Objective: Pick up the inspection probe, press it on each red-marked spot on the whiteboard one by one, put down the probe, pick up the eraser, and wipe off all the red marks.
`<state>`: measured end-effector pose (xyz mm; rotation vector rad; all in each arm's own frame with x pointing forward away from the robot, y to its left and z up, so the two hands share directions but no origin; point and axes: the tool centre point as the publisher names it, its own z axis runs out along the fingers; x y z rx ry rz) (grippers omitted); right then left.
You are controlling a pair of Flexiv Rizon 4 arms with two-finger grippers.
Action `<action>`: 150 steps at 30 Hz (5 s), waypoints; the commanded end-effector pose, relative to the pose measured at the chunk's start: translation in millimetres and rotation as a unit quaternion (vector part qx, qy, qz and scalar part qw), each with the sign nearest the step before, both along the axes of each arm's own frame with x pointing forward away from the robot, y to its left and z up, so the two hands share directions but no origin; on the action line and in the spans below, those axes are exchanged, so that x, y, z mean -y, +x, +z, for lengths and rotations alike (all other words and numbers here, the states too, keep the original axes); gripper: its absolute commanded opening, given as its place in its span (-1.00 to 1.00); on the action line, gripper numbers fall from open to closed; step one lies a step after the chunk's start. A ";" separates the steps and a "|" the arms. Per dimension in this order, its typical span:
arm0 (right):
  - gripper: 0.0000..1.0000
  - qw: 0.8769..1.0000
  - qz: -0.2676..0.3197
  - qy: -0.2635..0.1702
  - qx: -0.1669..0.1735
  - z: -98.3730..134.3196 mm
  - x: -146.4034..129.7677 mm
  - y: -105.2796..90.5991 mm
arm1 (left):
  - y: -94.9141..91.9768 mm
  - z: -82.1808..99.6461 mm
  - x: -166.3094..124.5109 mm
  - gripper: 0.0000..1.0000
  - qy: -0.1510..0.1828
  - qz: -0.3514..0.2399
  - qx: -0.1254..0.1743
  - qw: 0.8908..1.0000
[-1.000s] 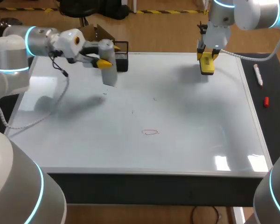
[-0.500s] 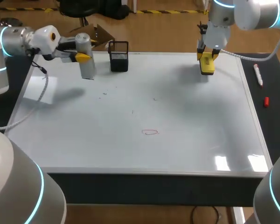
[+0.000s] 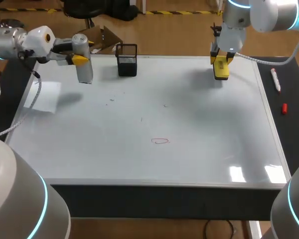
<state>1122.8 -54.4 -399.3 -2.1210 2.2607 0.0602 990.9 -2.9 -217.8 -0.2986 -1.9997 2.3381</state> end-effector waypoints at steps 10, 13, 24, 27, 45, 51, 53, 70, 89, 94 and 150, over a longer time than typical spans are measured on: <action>-1.00 0.999 0.036 -0.006 -0.004 -2.0 -14.1 -14.8 | -2.9 3.1 0.9 -1.00 0.002 0.003 0.000 1.000; -1.00 0.999 0.054 -0.003 0.004 2.2 -23.5 -24.7 | -2.9 3.1 0.9 -1.00 0.002 0.003 0.000 1.000; -1.00 0.987 0.152 0.003 0.060 22.1 -91.6 -93.7 | -2.9 3.1 0.9 -1.00 0.002 0.003 0.000 1.000; -1.00 0.982 0.174 0.004 0.071 25.4 -110.6 -117.4 | -2.9 3.1 0.9 -1.00 0.002 0.003 0.000 1.000; -1.00 0.972 0.216 0.025 0.091 21.8 -184.6 -218.9 | -2.9 3.1 0.9 -1.00 0.002 0.003 0.000 1.000; -1.00 0.973 0.207 0.054 0.086 22.3 -199.2 -245.1 | -2.9 3.1 0.9 -1.00 0.002 0.003 0.000 1.000; -1.00 0.972 0.211 0.060 0.080 19.9 -205.6 -253.7 | -2.9 3.1 0.9 -1.00 0.002 0.003 0.000 1.000; -1.00 0.964 0.255 0.067 0.044 10.6 -228.2 -262.7 | -2.9 3.1 0.9 -1.00 0.002 0.003 0.000 1.000; -1.00 0.945 0.321 0.055 0.016 12.4 -252.9 -260.3 | -2.9 3.1 0.9 -1.00 0.002 0.003 0.000 1.000; -1.00 0.937 0.345 0.058 0.002 -2.1 -272.3 -279.2 | -2.9 3.1 0.9 -1.00 0.002 0.003 0.000 1.000; -1.00 0.943 0.330 -0.023 0.027 -40.6 -229.4 -344.4 | -2.9 3.1 0.9 -1.00 0.002 0.003 0.000 1.000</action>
